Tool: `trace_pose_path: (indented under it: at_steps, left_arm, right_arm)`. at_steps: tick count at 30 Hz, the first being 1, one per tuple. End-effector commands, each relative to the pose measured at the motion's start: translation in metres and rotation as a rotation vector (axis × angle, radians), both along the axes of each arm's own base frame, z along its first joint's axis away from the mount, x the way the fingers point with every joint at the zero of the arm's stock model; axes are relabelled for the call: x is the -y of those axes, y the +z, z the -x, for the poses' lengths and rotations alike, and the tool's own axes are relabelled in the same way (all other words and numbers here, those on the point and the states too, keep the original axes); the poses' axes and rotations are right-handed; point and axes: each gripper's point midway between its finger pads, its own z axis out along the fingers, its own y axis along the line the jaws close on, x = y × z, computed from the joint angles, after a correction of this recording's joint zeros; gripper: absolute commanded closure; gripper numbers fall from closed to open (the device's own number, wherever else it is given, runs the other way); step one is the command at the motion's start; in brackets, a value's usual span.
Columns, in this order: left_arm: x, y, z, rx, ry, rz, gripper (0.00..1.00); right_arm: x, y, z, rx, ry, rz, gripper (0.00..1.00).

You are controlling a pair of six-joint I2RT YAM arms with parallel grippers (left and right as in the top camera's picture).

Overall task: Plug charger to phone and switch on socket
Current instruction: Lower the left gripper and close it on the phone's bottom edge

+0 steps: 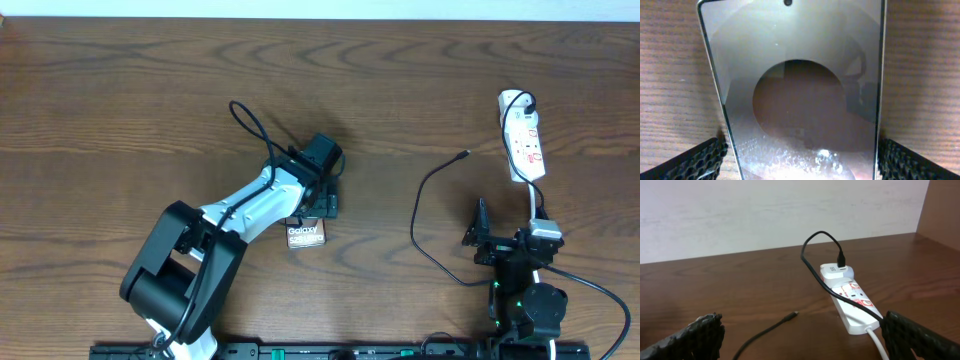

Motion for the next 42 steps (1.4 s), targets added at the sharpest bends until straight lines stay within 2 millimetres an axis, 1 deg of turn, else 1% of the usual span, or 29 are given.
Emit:
trace_pose_path:
  at_steps: [1, 2, 3, 4, 6, 7, 11, 13, 16, 21, 35, 36, 38, 40, 42]
  left_arm:
    - [-0.005, -0.026, 0.015, -0.088, 0.064, -0.026, 0.02]
    - [-0.004, -0.030, 0.018, -0.105, 0.063, -0.020, 0.02]
    - [-0.002, -0.034, 0.022, -0.127, 0.062, -0.015, 0.00]
    - [-0.003, -0.035, 0.022, -0.129, 0.062, -0.017, 0.02]
    - [-0.003, -0.035, 0.022, -0.130, 0.062, -0.017, 0.13]
    - [-0.003, -0.035, 0.022, -0.130, 0.062, -0.017, 0.16]
    - [-0.003, -0.035, 0.023, -0.133, 0.063, -0.019, 0.18]
    - [-0.004, -0.035, 0.024, -0.136, 0.063, -0.021, 0.27]
    - [-0.003, -0.035, 0.024, -0.141, 0.062, -0.015, 0.30]
    - [-0.001, -0.035, 0.025, -0.145, 0.065, -0.008, 0.32]
    - [-0.001, -0.035, 0.025, -0.144, 0.065, -0.008, 0.31]
    - [-0.002, -0.035, 0.025, -0.146, 0.065, -0.009, 0.30]
    - [-0.002, -0.035, 0.026, -0.150, 0.065, -0.011, 0.24]
    - [-0.002, -0.035, 0.027, -0.153, 0.065, -0.010, 0.23]
    - [-0.002, -0.035, 0.028, -0.156, 0.065, -0.011, 0.18]
  right_arm:
    - [-0.002, -0.001, 0.000, 0.000, 0.010, 0.009, 0.01]
    - [-0.002, -0.001, 0.000, 0.000, 0.010, 0.009, 0.01]
    - [-0.002, -0.001, 0.000, 0.000, 0.010, 0.009, 0.01]
    - [-0.002, -0.001, 0.000, 0.000, 0.010, 0.009, 0.01]
    - [-0.002, -0.001, 0.000, 0.000, 0.010, 0.009, 0.01]
    - [-0.002, -0.001, 0.000, 0.000, 0.010, 0.009, 0.01]
    - [-0.002, -0.001, 0.000, 0.000, 0.010, 0.009, 0.01]
    - [-0.002, -0.001, 0.000, 0.000, 0.010, 0.009, 0.01]
    - [-0.002, -0.001, 0.000, 0.000, 0.010, 0.009, 0.01]
    - [-0.002, -0.001, 0.000, 0.000, 0.010, 0.009, 0.01]
    - [-0.002, -0.001, 0.000, 0.000, 0.010, 0.009, 0.01]
    - [-0.002, 0.000, 0.000, 0.001, 0.010, 0.009, 0.01]
    - [-0.002, -0.001, 0.000, 0.000, 0.010, 0.009, 0.01]
    - [-0.002, -0.001, 0.000, 0.000, 0.010, 0.009, 0.01]
    - [-0.002, -0.001, 0.000, 0.000, 0.010, 0.009, 0.01]
